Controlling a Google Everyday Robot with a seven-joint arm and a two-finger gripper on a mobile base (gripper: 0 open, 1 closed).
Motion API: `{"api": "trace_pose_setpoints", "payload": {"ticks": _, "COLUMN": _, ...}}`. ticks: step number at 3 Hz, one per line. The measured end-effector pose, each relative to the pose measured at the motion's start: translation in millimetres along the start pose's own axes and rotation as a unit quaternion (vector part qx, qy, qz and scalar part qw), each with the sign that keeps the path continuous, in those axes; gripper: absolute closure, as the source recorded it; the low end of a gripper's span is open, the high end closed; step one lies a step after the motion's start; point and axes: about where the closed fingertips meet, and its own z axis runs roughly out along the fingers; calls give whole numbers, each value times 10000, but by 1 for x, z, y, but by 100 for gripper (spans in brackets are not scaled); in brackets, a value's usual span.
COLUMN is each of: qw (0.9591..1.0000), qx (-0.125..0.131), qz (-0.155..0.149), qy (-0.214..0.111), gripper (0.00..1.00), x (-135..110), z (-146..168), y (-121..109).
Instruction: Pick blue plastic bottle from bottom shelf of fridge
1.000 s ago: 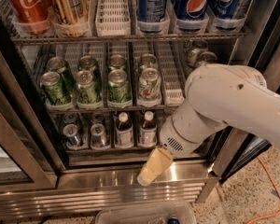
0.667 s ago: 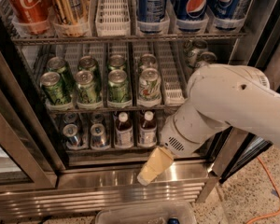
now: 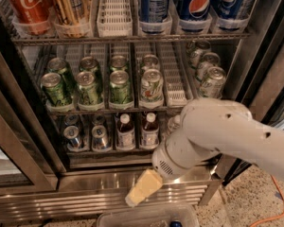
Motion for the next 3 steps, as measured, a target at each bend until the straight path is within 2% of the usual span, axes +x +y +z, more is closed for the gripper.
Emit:
{"api": "trace_pose_setpoints", "payload": {"ticks": 1, "qw": 9979, "qx": -180, "qz": 441, "qy": -435, "gripper": 0, "x": 8, "z": 32, "y": 22}}
{"api": "trace_pose_setpoints", "payload": {"ticks": 2, "qw": 9905, "qx": 185, "qz": 957, "qy": -965, "gripper": 0, "x": 8, "z": 36, "y": 25}}
{"api": "trace_pose_setpoints", "payload": {"ticks": 3, "qw": 9742, "qx": 768, "qz": 1443, "qy": -1557, "gripper": 0, "x": -2, "z": 23, "y": 10}}
